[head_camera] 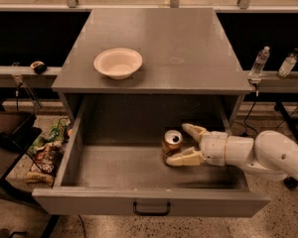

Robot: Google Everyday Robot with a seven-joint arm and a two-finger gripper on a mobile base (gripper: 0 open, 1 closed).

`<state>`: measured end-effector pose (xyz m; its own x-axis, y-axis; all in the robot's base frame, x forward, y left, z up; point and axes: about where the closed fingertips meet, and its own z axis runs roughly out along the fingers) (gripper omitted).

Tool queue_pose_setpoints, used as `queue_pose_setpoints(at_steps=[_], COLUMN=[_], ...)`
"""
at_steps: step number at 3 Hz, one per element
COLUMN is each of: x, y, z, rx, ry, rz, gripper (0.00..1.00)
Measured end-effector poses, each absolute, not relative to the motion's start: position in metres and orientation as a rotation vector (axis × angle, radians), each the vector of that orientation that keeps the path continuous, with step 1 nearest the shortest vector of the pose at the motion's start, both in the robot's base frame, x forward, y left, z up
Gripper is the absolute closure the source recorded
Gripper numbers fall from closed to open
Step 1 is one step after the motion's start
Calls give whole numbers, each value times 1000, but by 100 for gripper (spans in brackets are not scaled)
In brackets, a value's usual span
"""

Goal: Pick orange can from top drawer and place on counter

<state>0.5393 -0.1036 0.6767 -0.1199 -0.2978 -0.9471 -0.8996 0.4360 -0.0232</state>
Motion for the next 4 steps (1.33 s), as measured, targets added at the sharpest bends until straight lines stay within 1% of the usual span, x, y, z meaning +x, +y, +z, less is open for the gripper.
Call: queue_pose_setpoints(at_steps=[1,2,3,4], x=[561,584,585,561], y=[-88,-74,-67,-64], z=[665,671,713,792], rx=[-1015,-1023,-1068,-1149], ry=[1610,1597,1630,1642], rz=[781,802,798,735], gripper=[42,65,89,100])
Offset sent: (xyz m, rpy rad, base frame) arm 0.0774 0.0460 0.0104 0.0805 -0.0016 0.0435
